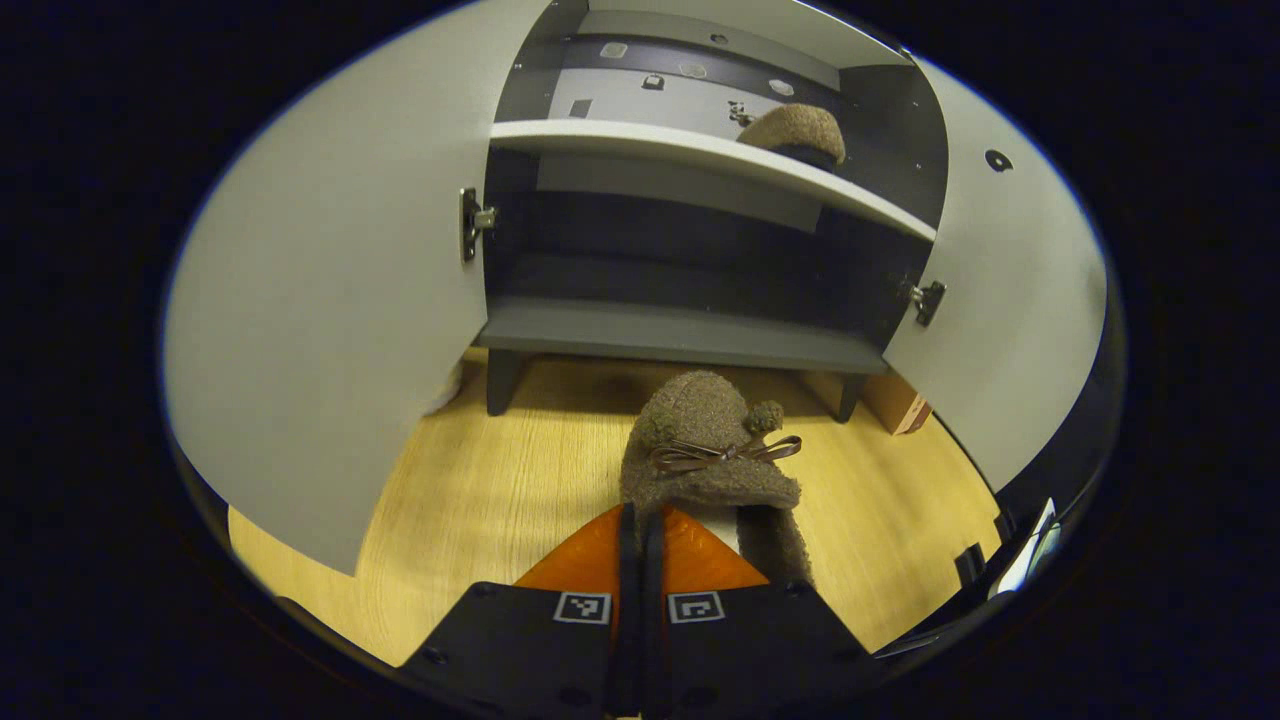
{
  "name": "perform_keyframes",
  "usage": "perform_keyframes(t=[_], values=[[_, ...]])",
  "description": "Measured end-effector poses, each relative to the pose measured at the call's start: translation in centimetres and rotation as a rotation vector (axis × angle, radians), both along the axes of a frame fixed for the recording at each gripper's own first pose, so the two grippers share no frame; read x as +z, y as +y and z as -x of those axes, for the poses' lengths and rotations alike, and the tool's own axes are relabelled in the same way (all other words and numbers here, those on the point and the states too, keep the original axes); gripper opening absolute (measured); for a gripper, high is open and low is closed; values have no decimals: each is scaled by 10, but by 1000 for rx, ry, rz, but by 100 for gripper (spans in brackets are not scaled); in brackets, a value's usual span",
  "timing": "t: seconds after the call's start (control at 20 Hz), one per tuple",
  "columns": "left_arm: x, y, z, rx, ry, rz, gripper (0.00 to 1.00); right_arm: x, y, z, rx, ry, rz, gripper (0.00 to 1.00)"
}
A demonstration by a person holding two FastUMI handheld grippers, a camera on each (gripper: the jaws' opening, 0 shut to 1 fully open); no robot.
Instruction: Grab one shoe with the right hand and put it into the shoe cabinet, grab the other shoe with the left hand and put it into the shoe cabinet; then close the right door with the right hand and the left door with the left hand.
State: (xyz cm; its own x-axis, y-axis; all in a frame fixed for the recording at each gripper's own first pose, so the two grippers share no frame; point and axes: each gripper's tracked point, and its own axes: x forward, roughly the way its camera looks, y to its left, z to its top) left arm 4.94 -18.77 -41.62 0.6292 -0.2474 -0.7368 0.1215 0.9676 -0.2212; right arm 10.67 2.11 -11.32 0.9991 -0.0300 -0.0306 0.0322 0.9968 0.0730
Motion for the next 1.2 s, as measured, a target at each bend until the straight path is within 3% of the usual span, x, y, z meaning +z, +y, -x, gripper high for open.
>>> perform_keyframes(t=[0.35,0.6,0.85,0.95,1.05,1.2], values=[[134,6,-69,29,-229,1,7,7,-4,13,9,-4,-10,92],[198,-3,-122,48,-319,19,7,13,-9,22,10,-13,-11,92],[226,-6,-188,84,-340,45,6,19,-20,21,-13,-28,-16,92],[233,-4,-220,94,-359,1,7,19,-25,17,-28,-32,-13,92],[234,-1,-252,111,-370,-40,7,18,-30,13,-40,-30,-13,92],[221,-5,-290,134,-327,-3,6,13,-38,6,-61,-16,-10,92]])
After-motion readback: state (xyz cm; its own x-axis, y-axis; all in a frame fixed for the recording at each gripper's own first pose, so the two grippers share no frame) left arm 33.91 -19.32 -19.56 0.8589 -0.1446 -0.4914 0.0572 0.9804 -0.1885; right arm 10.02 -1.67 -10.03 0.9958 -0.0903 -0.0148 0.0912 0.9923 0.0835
